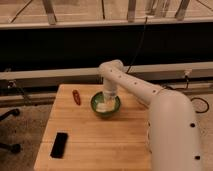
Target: Place the white sponge in the ceramic bowl
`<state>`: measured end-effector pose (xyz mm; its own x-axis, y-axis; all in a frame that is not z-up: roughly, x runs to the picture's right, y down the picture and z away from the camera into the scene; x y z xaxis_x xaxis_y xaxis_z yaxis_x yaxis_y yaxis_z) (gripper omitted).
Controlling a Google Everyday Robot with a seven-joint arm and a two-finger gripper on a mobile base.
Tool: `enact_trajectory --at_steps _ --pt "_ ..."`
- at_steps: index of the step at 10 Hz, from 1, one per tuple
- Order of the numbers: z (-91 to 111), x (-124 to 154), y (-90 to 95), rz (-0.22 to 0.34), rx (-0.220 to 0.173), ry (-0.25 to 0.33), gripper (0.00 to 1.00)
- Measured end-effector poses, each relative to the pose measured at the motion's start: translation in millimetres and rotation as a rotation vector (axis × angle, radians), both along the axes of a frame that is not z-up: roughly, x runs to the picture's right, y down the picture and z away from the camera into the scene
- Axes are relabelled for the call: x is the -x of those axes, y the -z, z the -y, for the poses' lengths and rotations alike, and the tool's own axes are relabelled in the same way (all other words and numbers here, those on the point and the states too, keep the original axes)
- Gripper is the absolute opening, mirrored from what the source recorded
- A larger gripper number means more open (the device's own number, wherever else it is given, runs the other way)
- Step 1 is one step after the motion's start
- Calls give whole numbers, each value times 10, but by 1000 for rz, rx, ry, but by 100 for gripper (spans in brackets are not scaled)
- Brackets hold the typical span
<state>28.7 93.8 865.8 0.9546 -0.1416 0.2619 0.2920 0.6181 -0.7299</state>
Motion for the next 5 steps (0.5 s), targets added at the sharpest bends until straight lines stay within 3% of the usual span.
enact_trajectory --at_steps 5 --pt "194 -226 -223 -68 -81 -42 61"
